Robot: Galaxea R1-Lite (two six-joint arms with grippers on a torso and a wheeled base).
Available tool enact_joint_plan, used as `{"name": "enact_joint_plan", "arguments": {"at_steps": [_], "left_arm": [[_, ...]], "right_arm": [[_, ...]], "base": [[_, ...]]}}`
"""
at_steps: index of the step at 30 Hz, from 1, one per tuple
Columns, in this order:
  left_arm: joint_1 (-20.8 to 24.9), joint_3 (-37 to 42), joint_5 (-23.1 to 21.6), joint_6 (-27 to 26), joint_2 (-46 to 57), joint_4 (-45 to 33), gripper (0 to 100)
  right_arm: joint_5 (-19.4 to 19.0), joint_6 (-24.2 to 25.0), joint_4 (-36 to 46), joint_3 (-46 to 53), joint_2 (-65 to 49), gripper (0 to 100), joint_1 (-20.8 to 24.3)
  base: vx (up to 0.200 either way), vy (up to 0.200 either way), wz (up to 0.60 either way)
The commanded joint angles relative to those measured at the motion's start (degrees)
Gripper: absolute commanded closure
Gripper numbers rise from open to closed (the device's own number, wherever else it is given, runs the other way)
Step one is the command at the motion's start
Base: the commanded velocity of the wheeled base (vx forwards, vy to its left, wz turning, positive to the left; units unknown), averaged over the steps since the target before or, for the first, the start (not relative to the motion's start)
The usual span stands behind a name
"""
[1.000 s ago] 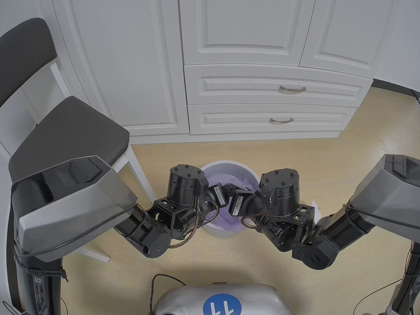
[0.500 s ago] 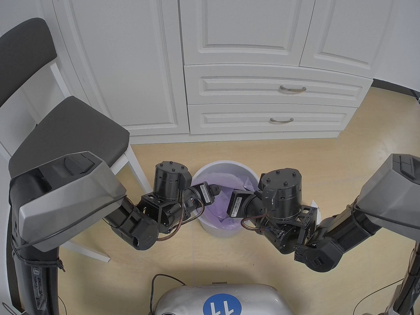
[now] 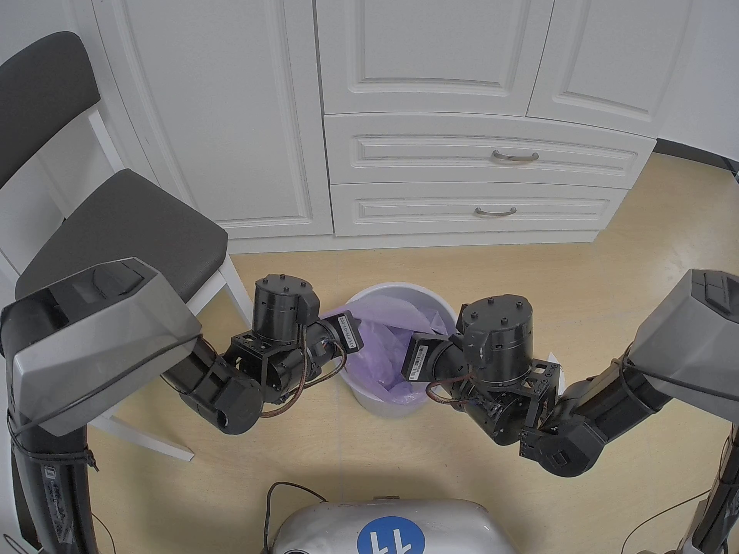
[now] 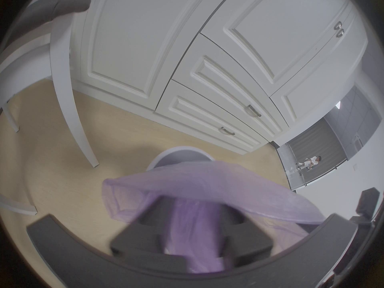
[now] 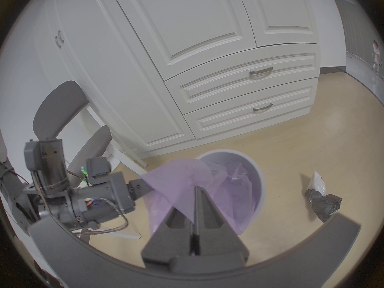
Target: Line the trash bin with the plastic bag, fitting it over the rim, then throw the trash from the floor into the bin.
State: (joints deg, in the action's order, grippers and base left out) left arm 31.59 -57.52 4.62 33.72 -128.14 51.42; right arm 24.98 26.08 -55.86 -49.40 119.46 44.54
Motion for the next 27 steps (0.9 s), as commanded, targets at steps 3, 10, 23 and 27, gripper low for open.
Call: {"name": "enact_joint_plan", "arguments": {"at_steps": [3, 10, 23, 27], "left_arm": [[0.23, 2.32, -0.14, -0.32, 4.47, 0.0, 100], [0.76, 7.07, -3.21, -5.33, 6.23, -0.09, 100], [-5.57, 13.57, -9.54, -20.45, 7.29, 0.08, 100], [-5.57, 13.57, -9.37, -20.62, 6.06, 0.52, 100]], "right_arm": [[-0.11, -0.15, 0.13, -0.09, 0.43, 100, -0.86], [-0.54, -0.76, 0.49, -0.7, 0.6, 100, -4.2], [-2.57, -8.15, 0.57, -1.4, 1.48, 100, -16.07], [-4.06, -10.08, 0.66, -0.53, 2.54, 100, -17.83]], "base": [[0.0, 0.0, 0.0], [0.0, 0.0, 0.0], [0.0, 0.0, 0.0], [0.0, 0.0, 0.0]]}}
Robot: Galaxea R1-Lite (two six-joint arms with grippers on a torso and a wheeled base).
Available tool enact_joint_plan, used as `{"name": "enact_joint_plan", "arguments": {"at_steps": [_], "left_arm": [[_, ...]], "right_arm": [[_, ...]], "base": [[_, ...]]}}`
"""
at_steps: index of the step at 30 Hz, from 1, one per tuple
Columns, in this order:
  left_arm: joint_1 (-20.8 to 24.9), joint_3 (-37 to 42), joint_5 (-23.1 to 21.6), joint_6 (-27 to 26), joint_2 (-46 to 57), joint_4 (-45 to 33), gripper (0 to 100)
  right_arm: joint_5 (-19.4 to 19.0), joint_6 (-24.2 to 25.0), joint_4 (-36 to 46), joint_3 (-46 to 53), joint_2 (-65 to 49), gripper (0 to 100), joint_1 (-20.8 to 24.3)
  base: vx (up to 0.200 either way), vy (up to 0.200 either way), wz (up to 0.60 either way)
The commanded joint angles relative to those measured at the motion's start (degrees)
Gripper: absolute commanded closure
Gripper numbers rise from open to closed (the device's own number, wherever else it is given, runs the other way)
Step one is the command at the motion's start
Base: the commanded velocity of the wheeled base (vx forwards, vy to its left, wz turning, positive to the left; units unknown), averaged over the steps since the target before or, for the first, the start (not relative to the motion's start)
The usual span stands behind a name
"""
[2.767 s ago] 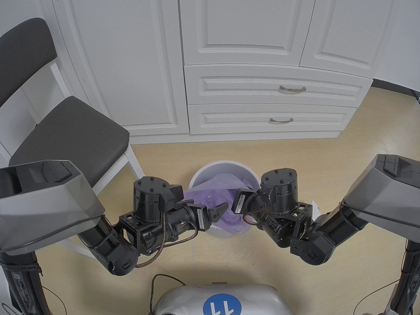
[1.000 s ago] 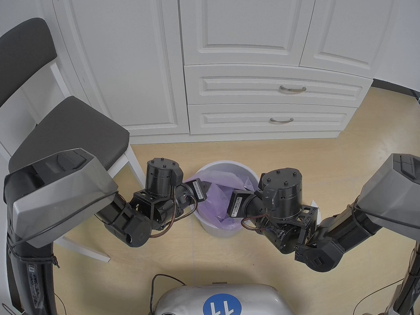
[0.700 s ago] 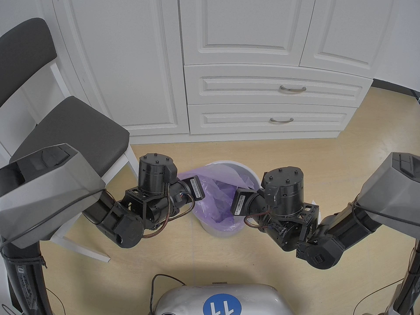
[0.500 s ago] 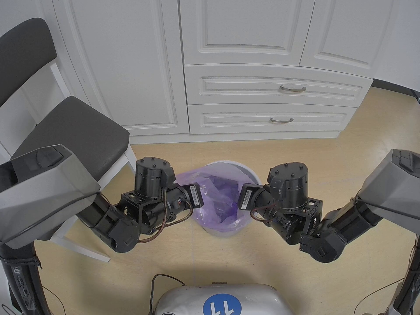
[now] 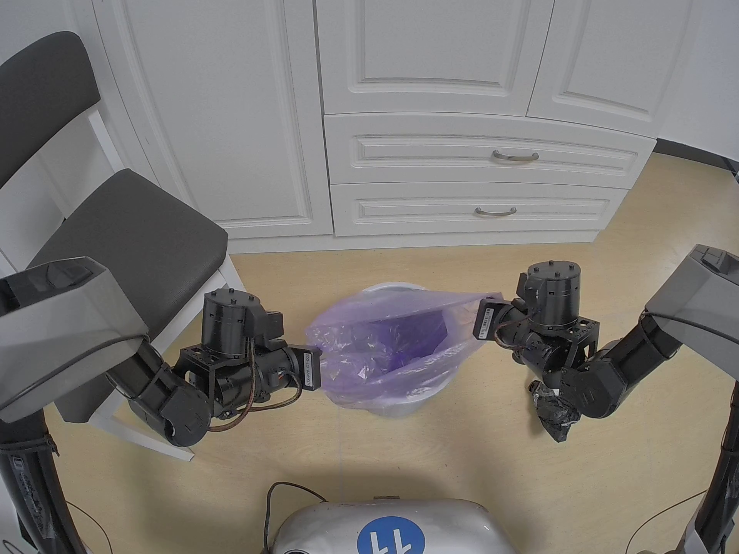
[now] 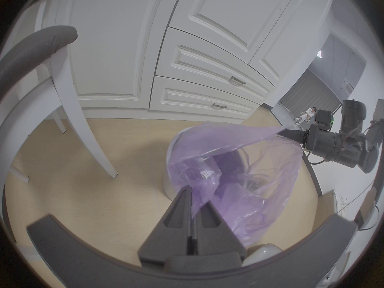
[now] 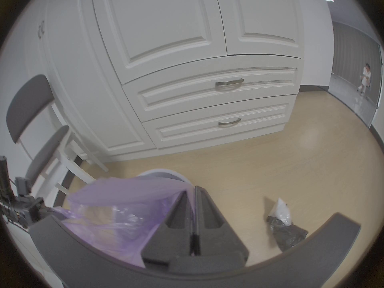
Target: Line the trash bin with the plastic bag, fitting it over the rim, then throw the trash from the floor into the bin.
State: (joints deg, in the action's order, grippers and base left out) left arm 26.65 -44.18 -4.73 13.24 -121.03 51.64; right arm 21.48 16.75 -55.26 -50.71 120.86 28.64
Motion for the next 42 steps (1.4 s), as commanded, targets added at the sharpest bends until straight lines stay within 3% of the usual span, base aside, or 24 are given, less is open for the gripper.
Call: {"name": "enact_joint_plan", "arguments": {"at_steps": [1, 10, 14, 17, 23, 26, 32, 42], "left_arm": [[-0.63, 0.23, -0.02, -0.14, -1.32, 1.01, 100], [-1.51, 0.15, 0.25, -0.58, -4.13, 4.52, 100], [-3.8, -0.65, 0.51, -4.36, -6.41, 4.79, 100], [-5.38, -2.14, 1.21, -6.38, -8.79, 6.1, 100], [-5.2, -5.39, 1.57, -4.8, -17.14, 17.71, 100], [-4.32, -6.36, 1.92, -3.31, -17.31, 18.76, 100], [-3.18, -11.02, 8.33, 1.44, -17.93, 19.02, 100], [-3.27, -11.46, 8.16, 1.7, -18.63, 19.73, 100]], "right_arm": [[-0.83, -2.07, -0.11, 1.49, 1.49, 100, -2.53], [-0.91, -5.94, -0.64, 2.72, 3.68, 100, -4.73], [-0.91, -7.35, -1.08, 1.49, 5.53, 100, -6.58], [-0.65, -6.99, -2.04, -0.79, 7.11, 100, -7.28], [0.58, -3.3, -6.88, -7.03, 12.03, 100, -6.49], [0.67, -0.75, -6.88, -8.96, 13.09, 100, -5.17], [1.2, 2.15, -7.14, -12.22, 16.08, 100, -4.64], [1.9, 2.41, -14.26, -15.03, 21.35, 100, -5.17]], "base": [[0.0, 0.0, 0.0], [0.0, 0.0, 0.0], [0.0, 0.0, 0.0], [0.0, 0.0, 0.0], [0.0, 0.0, 0.0], [0.0, 0.0, 0.0], [0.0, 0.0, 0.0], [0.0, 0.0, 0.0]]}}
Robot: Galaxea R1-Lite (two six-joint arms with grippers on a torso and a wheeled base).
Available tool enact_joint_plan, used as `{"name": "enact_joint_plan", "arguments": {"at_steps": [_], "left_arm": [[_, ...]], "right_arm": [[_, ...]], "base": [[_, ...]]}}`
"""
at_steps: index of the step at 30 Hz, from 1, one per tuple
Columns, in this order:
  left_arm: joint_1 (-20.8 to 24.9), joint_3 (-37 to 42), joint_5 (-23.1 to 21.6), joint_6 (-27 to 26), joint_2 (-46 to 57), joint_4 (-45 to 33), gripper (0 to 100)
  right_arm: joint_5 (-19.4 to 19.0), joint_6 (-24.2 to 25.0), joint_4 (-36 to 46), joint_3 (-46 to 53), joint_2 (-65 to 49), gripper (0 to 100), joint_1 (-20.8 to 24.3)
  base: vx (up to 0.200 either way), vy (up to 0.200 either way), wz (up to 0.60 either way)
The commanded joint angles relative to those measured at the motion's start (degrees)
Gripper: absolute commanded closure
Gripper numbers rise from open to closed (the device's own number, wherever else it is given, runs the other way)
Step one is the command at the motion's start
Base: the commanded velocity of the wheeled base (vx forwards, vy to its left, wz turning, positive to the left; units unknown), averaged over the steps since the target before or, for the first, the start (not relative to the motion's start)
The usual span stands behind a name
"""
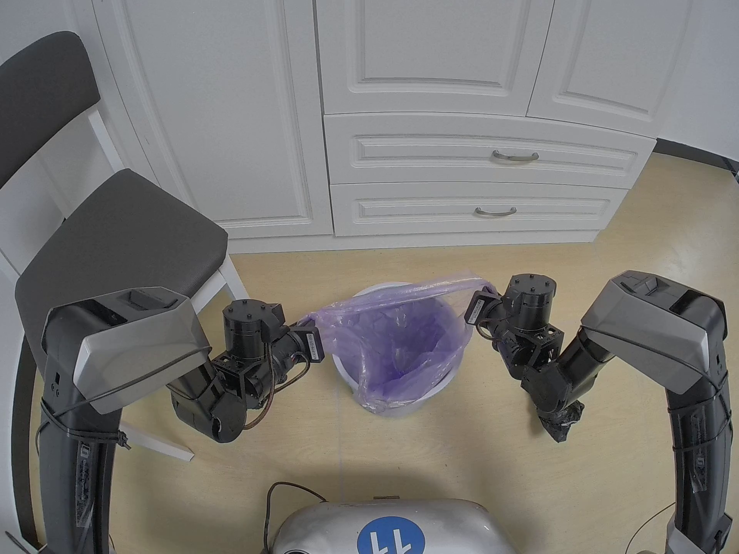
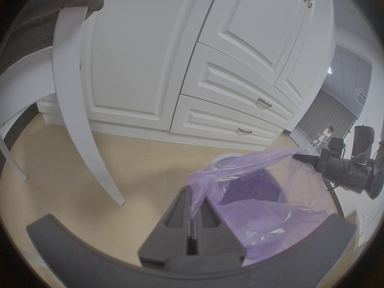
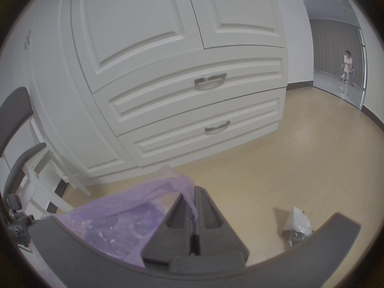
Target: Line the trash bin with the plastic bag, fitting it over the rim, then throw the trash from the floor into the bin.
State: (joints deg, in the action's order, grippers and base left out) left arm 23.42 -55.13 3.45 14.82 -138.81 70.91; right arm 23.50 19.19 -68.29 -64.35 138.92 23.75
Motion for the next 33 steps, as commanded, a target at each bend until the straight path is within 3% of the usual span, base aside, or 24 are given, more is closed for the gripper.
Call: {"name": "enact_joint_plan", "arguments": {"at_steps": [1, 4, 10, 19, 25, 33], "left_arm": [[0.05, -1.04, -0.02, 0.21, -2.25, 2.65, 100], [0.05, -2.53, 0.42, 0.21, -5.33, 8.45, 100], [0.84, 0.37, -0.11, -0.41, -5.24, 8.8, 100], [0.66, 8.02, -2.13, -5.07, 3.64, 5.2, 100], [-1.18, 16.01, -6.35, -15.0, 9.53, 3.53, 100], [-3.2, 15.4, -6.79, -17.64, 6.63, 1.33, 100]], "right_arm": [[-0.04, 0.15, -2.28, -2.97, 4.34, 100, -0.37], [-0.04, 1.64, -2.9, -4.11, 5.22, 100, -0.1], [-0.21, 3.22, -2.11, -3.67, 6.62, 100, 0.69], [-1.53, -2.49, 4.83, 4.76, -1.2, 100, -1.42], [-4.61, -7.41, 8.97, 11.0, -4.01, 100, -2.65], [-5.57, -14.0, 8.26, 16.1, -4.1, 100, -3.8]], "base": [[0.0, 0.0, 0.0], [0.0, 0.0, 0.0], [0.0, 0.0, 0.0], [0.0, 0.0, 0.0], [0.0, 0.0, 0.0], [0.0, 0.0, 0.0]]}}
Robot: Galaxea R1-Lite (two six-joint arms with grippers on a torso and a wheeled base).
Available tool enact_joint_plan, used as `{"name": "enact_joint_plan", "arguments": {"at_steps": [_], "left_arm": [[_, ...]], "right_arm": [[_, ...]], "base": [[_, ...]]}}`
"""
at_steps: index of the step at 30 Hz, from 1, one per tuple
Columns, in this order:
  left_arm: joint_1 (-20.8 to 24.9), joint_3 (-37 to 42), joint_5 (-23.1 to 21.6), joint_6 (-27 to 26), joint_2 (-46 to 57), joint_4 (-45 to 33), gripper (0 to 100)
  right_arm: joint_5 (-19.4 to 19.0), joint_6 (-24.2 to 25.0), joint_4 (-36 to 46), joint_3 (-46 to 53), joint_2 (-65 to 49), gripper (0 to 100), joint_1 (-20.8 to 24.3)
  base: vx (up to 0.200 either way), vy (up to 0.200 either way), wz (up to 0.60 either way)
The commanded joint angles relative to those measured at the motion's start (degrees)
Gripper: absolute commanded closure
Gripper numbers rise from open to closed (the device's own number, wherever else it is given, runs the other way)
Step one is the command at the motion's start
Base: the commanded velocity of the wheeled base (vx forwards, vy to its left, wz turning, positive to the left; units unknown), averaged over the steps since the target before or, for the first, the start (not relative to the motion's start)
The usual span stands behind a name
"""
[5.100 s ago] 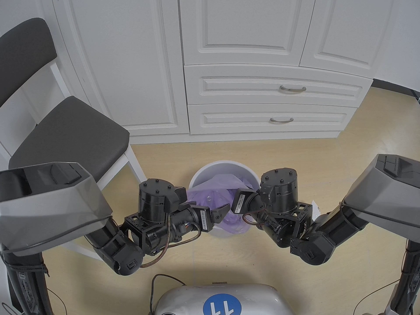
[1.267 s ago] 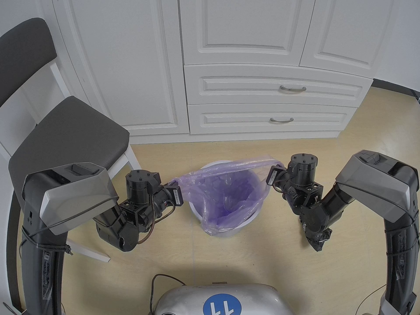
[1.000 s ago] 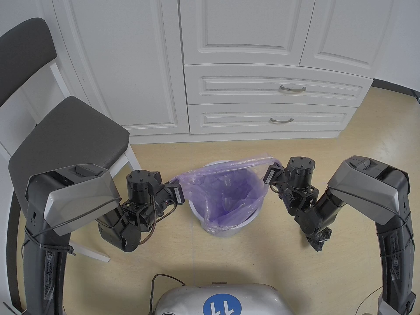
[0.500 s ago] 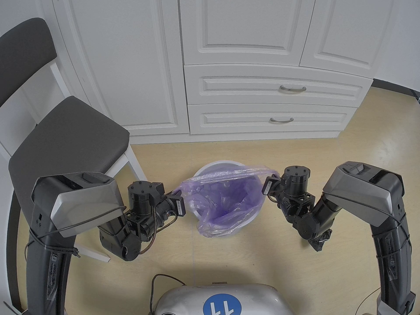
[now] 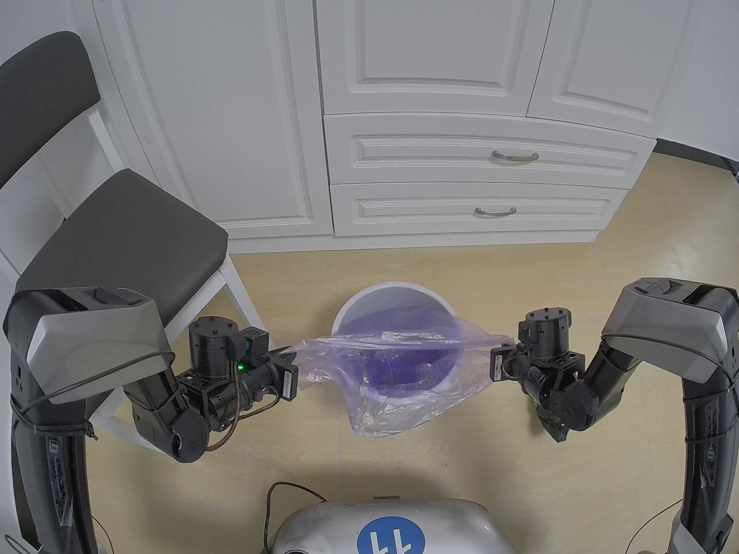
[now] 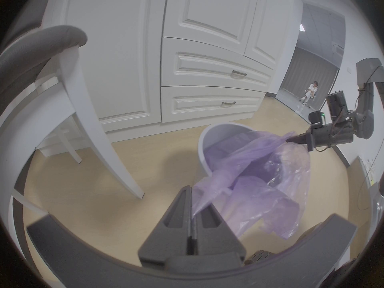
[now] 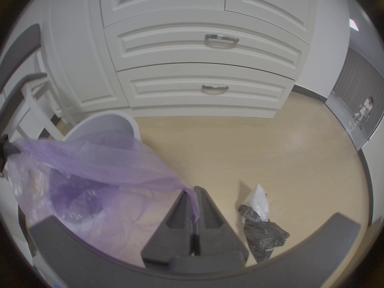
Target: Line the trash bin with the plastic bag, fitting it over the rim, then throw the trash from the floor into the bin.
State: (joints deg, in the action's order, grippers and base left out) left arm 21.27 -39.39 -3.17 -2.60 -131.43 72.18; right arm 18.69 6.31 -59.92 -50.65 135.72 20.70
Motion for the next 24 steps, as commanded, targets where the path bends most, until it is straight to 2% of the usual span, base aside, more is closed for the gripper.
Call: {"name": "enact_joint_plan", "arguments": {"at_steps": [1, 3, 12, 18, 24], "left_arm": [[-1.06, -0.43, -0.17, -0.22, -1.02, 0.07, 100], [-1.06, -0.69, -0.17, -0.22, -1.9, 0.07, 100], [-2.73, -2.36, -0.26, -0.3, -4.54, -0.02, 100], [-4.66, -2.18, -4.83, -1.45, -4.8, 0.15, 100], [-5.72, -2.45, -5.0, -2.33, -5.16, 0.24, 100]], "right_arm": [[-1.29, -1.57, -0.02, 2.84, -0.89, 100, -0.92], [-2.78, -2.62, -0.11, 3.72, -0.89, 100, -1.36], [-2.96, -4.73, -0.11, 4.77, -1.07, 100, -2.42], [-2.87, -5.79, -0.29, 4.69, -1.25, 100, -3.39], [-2.6, -5.79, -0.9, 4.07, -1.25, 100, -3.91]], "base": [[0.0, 0.0, 0.0], [0.0, 0.0, 0.0], [0.0, 0.0, 0.0], [0.0, 0.0, 0.0], [0.0, 0.0, 0.0]]}}
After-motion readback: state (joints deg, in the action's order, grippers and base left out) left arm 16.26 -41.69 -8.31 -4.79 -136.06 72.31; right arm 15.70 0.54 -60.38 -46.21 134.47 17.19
